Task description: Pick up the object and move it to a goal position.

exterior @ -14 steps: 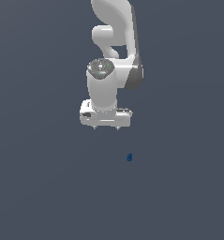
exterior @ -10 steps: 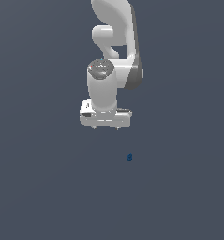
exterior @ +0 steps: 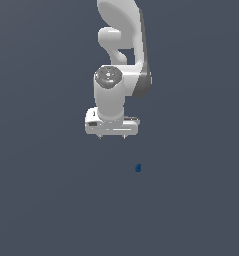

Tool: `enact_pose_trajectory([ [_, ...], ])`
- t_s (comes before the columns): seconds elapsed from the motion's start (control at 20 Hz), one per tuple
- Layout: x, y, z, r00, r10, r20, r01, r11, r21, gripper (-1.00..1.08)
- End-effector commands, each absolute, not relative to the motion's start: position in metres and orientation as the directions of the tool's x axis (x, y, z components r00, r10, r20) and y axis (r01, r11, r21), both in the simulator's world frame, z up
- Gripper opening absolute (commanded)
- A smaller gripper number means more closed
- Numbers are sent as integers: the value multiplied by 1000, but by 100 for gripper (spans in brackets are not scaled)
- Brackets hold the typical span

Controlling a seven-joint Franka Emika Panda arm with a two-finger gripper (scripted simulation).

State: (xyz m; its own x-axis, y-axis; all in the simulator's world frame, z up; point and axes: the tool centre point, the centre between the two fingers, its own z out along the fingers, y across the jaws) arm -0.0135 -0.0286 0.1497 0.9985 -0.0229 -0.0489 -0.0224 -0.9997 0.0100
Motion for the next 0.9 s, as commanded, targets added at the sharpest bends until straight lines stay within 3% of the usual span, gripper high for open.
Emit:
enact_pose_trajectory([
  [0.0,-13,-28,150,999,-18,-49,-18,-1000,10,100],
  [0.4,-3,-18,144,996,76,-46,76,-997,11,100],
  [0.85,22,12,130,949,314,-39,314,-949,9,100],
])
